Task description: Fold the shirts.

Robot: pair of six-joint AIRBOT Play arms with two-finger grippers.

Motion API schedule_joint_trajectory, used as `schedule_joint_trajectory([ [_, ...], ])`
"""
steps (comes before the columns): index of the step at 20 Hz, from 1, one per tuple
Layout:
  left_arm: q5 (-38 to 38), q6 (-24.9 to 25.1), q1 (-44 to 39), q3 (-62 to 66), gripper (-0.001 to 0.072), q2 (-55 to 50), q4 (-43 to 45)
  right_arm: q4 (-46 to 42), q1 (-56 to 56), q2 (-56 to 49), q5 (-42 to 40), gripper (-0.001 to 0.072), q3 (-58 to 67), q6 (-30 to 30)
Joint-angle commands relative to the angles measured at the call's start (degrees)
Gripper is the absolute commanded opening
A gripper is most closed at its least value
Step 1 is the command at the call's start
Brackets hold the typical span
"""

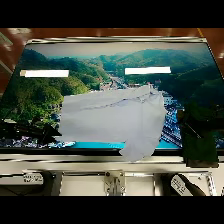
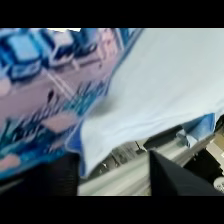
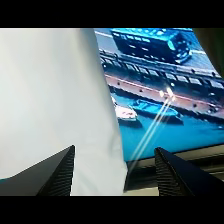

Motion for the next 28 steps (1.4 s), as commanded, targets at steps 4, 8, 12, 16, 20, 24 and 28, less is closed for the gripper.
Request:
schedule_joint_trajectory([
  [4, 4.2, -4.1, -3.3, 0.0, 0.0040, -0.3, -0.9, -1.8, 0.0, 0.0, 2.2, 0.0613, -2.6, -0.3],
  [8, 2.8, -2.7, -3.3, 0.0, 0.0039, 0.2, -0.8, 3.1, 0.3, 0.0, -1.5, 0.0628, -13.0, -3.4],
  [12, 1.7, -2.1, -3.3, 0.0, 0.0039, 2.0, -0.9, 5.9, 9.2, 0.0, -12.1, 0.0628, -20.9, -3.5],
  [16, 1.7, -1.7, -3.3, 0.0, 0.0039, 4.3, -0.9, 7.6, 14.0, -2.5, -20.5, 0.0617, -21.1, 0.5],
  [20, 1.6, -1.0, -3.3, 0.7, 0.0039, 4.9, -1.7, 11.0, 17.5, -6.6, -22.9, 0.0201, -20.4, -0.5],
  [24, 1.6, -0.9, -3.4, 8.6, 0.0036, 10.7, -2.3, 11.0, 17.5, -0.4, -18.1, 0.0059, -10.3, -6.3],
  [28, 2.6, 0.7, -3.4, 32.7, 0.0037, 24.4, -11.5, 10.5, 17.4, 12.7, -20.1, 0.0059, 14.4, -11.0],
])
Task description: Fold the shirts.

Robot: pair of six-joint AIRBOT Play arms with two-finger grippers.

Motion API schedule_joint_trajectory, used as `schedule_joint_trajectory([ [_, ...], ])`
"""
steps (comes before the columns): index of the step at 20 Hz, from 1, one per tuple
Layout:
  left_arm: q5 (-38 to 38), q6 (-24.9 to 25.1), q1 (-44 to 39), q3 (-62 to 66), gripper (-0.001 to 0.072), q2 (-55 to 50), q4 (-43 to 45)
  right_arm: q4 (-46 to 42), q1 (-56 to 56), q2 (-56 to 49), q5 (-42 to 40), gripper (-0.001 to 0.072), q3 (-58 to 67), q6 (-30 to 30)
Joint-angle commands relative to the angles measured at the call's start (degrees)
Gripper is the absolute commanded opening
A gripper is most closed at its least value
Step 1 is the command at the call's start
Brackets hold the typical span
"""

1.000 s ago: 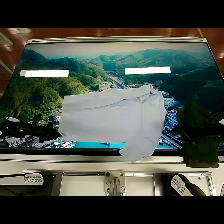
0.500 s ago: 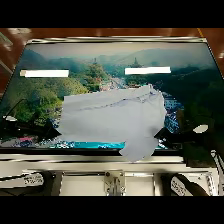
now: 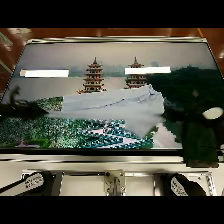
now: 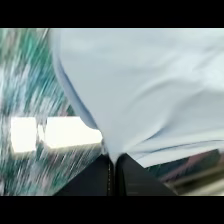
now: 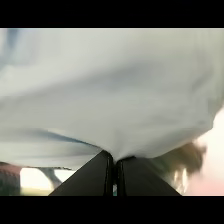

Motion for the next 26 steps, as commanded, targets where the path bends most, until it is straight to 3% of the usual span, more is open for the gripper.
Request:
schedule_joint_trajectory([
  [1, 3.1, 0.9, 0.0, 22.6, 0.0038, 10.9, -8.5, -1.2, 0.1, 10.1, -3.3, 0.0059, 22.1, -3.8],
  [5, 12.4, -3.2, 0.0, 49.3, 0.0037, 21.4, -8.7, -9.6, 0.1, 16.2, -7.2, 0.0059, 48.3, -1.7],
  [10, 14.3, -11.9, 0.0, 58.4, 0.0037, 32.5, 10.6, -15.9, 0.1, 20.3, -4.5, 0.0059, 60.5, 2.9],
  [14, 9.4, -14.2, 0.0, 58.4, 0.0038, 36.2, 21.1, -19.7, 0.1, 24.0, 5.1, 0.0059, 60.5, 5.2],
  [20, -6.9, -14.1, -0.1, 57.5, 0.0038, 36.1, 21.1, -22.5, 0.1, 26.7, 25.5, 0.0059, 60.5, 8.3],
  [24, -10.8, -14.1, -0.2, 53.6, 0.0038, 36.1, 19.7, -22.5, 0.1, 26.0, 28.5, 0.0059, 60.0, 10.0],
  [26, -13.3, -14.1, -0.2, 48.2, 0.0038, 36.1, 19.1, -22.5, 0.1, 24.5, 34.1, 0.0059, 57.5, 10.8],
])
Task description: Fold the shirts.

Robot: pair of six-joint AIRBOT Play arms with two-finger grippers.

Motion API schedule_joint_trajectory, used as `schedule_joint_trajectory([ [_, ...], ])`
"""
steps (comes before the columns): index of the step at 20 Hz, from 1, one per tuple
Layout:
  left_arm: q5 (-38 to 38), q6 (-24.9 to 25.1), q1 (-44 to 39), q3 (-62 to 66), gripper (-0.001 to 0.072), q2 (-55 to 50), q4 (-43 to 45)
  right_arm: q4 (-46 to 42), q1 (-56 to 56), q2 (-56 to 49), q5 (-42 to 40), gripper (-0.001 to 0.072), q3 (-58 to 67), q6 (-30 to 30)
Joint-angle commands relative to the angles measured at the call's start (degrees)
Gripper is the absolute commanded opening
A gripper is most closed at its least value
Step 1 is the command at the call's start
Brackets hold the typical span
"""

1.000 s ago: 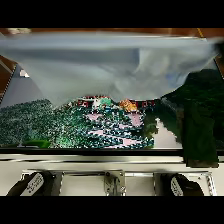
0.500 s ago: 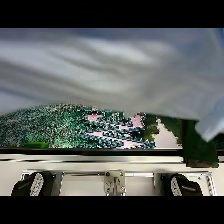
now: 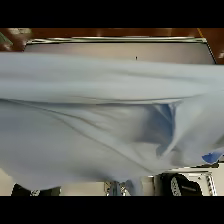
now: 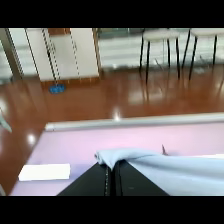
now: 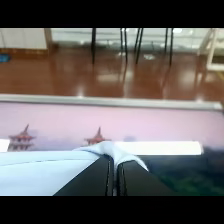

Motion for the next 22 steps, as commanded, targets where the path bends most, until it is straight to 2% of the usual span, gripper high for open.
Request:
schedule_joint_trajectory([
  [1, -6.0, -0.1, 0.0, -8.8, 0.0038, 0.1, -0.7, -0.4, 0.0, -2.5, 11.7, 0.0059, -3.9, 1.5],
  [3, -7.3, -0.1, 0.0, -18.4, 0.0038, 0.1, -0.8, -0.3, 0.0, -5.0, 16.7, 0.0059, -11.1, 1.3],
  [5, -7.1, -0.1, -0.1, -29.6, 0.0037, 0.2, -0.8, -0.4, 0.0, -7.3, 14.2, 0.0059, -21.4, 0.6],
  [8, -1.6, -0.1, -1.7, -45.4, 0.0037, -1.9, -0.9, 0.9, 0.1, -12.9, -2.3, 0.0058, -37.0, -0.3],
  [10, 5.7, 0.0, -3.7, -50.7, 0.0037, -7.2, -1.0, 5.7, 0.1, -20.2, -13.7, 0.0058, -41.2, -0.9],
  [14, 28.1, 0.2, -12.2, -48.5, 0.0038, -24.2, -1.0, 22.8, 1.0, -36.7, -34.1, 0.0058, -41.2, -6.9],
  [17, 42.0, 0.2, -17.8, -43.4, 0.0038, -37.7, -1.0, 23.7, 6.1, -45.6, -46.8, 0.0059, -41.2, -7.0],
  [19, 48.8, 0.2, -19.7, -39.3, 0.0038, -45.7, -1.0, 23.7, 10.2, -49.6, -56.2, 0.0059, -41.2, -10.6],
  [22, 55.1, -0.1, -20.0, -33.9, 0.0038, -54.1, -1.0, 23.2, 15.1, -53.3, -72.8, 0.0058, -41.2, -14.2],
])
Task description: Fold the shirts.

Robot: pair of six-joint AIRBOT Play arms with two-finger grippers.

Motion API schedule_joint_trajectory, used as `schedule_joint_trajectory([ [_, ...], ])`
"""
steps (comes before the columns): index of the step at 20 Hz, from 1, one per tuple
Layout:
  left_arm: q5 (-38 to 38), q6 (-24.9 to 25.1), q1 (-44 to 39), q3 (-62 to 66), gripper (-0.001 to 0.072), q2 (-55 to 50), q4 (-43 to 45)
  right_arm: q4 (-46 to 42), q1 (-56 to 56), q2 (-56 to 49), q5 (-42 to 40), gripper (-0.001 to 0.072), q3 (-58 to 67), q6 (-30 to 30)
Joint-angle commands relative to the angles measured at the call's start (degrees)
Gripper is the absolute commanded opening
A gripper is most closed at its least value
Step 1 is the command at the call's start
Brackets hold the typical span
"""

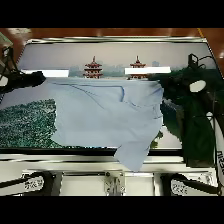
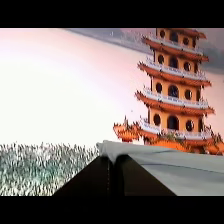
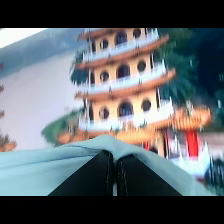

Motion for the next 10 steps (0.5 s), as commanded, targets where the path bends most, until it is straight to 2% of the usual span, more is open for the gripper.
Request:
schedule_joint_trajectory([
  [1, 10.0, -0.2, -1.6, 6.0, 0.0038, -11.1, -0.3, 1.2, 5.2, -5.7, -22.1, 0.0059, -0.2, -3.6],
  [3, 8.8, -0.2, -1.7, 6.8, 0.0038, -14.4, -0.3, 1.4, 5.6, -7.7, -24.1, 0.0058, -0.2, -3.3],
  [10, 0.9, 0.6, -1.5, 7.1, 0.0039, -18.8, -0.2, 1.4, 5.1, -10.4, -11.9, 0.0059, -0.2, -0.8],
])
